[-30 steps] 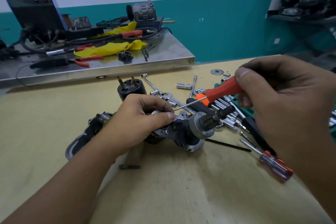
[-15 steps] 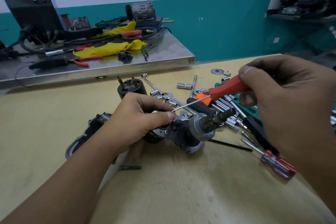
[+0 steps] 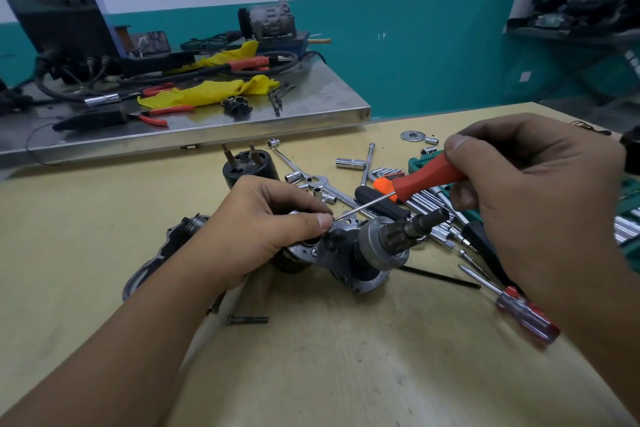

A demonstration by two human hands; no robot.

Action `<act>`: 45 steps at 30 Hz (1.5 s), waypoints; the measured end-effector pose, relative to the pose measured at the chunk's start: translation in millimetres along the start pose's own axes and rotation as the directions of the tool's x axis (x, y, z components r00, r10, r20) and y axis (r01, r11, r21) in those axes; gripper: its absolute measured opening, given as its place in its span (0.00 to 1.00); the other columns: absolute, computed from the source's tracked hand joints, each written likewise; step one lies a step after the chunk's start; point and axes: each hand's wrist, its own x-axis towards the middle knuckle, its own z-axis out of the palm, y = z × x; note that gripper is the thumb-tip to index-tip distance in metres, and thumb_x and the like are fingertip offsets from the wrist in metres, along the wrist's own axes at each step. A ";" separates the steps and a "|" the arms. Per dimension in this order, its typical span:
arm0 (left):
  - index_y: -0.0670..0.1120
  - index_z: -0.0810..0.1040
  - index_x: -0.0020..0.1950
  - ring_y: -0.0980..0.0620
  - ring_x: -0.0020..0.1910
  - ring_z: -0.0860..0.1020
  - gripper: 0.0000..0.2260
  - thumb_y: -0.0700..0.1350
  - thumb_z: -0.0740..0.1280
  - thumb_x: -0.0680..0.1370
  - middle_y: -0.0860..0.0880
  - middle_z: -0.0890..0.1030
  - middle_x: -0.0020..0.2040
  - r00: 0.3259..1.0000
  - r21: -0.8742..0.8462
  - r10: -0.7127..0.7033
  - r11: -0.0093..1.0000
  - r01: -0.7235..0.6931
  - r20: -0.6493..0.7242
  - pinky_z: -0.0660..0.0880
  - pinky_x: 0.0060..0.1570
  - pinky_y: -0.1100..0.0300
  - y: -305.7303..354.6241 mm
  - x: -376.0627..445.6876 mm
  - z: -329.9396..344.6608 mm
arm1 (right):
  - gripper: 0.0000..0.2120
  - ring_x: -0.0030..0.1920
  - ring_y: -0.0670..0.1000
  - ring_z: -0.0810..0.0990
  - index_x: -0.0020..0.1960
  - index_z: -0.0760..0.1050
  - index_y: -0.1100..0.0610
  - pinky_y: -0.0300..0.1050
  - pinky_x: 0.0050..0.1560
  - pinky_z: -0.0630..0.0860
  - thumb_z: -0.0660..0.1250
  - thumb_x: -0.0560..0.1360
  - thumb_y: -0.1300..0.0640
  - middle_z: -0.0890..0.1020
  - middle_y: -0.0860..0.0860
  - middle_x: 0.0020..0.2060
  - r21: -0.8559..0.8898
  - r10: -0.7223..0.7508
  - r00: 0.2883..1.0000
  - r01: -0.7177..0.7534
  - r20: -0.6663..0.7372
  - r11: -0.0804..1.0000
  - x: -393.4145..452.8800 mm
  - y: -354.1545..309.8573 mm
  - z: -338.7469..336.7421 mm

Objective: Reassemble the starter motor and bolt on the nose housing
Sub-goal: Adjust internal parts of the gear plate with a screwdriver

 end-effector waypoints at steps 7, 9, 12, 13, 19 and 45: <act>0.47 0.90 0.44 0.52 0.38 0.85 0.05 0.41 0.79 0.70 0.45 0.87 0.39 1.000 0.021 0.007 1.000 -0.007 0.009 0.79 0.39 0.64 -0.6 0.7 0.0 | 0.07 0.25 0.52 0.79 0.42 0.82 0.50 0.43 0.30 0.79 0.74 0.75 0.61 0.84 0.55 0.34 -0.010 -0.029 0.999 0.029 -0.027 1.000 -0.4 -3.9 -2.1; 0.48 0.90 0.43 0.53 0.37 0.85 0.05 0.39 0.80 0.70 0.45 0.87 0.38 1.000 0.014 0.011 1.000 -0.011 -0.004 0.79 0.39 0.64 -1.5 0.9 0.5 | 0.06 0.25 0.54 0.79 0.43 0.82 0.50 0.48 0.30 0.80 0.74 0.76 0.60 0.83 0.55 0.32 -0.010 -0.024 1.000 0.024 -0.014 1.000 1.7 -4.6 -4.2; 0.49 0.90 0.43 0.53 0.37 0.85 0.05 0.40 0.80 0.70 0.46 0.87 0.38 1.000 0.009 0.008 1.000 -0.008 -0.005 0.78 0.39 0.65 -1.6 0.5 0.4 | 0.06 0.24 0.55 0.79 0.42 0.82 0.52 0.53 0.29 0.78 0.74 0.76 0.62 0.83 0.56 0.31 -0.017 -0.023 1.000 0.023 -0.003 1.000 2.2 -3.7 -4.0; 0.49 0.90 0.43 0.53 0.38 0.85 0.06 0.41 0.81 0.68 0.45 0.87 0.39 1.000 0.012 0.008 1.000 -0.008 -0.003 0.79 0.39 0.65 -1.3 0.0 0.2 | 0.06 0.24 0.55 0.78 0.42 0.82 0.52 0.53 0.28 0.78 0.74 0.75 0.62 0.82 0.57 0.30 -0.015 -0.022 1.000 0.022 -0.009 1.000 2.2 -3.4 -3.6; 0.47 0.90 0.45 0.48 0.40 0.86 0.06 0.44 0.79 0.68 0.43 0.88 0.41 1.000 0.002 0.004 1.000 -0.004 0.003 0.81 0.41 0.62 -0.6 -0.2 -0.5 | 0.07 0.23 0.53 0.77 0.40 0.83 0.52 0.46 0.28 0.76 0.74 0.74 0.62 0.84 0.56 0.33 0.017 0.010 1.000 -0.010 -0.026 1.000 2.9 0.6 -2.2; 0.46 0.89 0.43 0.52 0.37 0.85 0.04 0.41 0.78 0.70 0.44 0.87 0.39 1.000 0.008 0.025 1.000 -0.026 0.001 0.79 0.39 0.64 -3.0 1.7 0.2 | 0.07 0.22 0.54 0.76 0.39 0.83 0.53 0.45 0.29 0.76 0.74 0.74 0.62 0.83 0.58 0.31 0.050 0.070 0.997 -0.069 -0.014 0.996 3.4 8.6 -0.3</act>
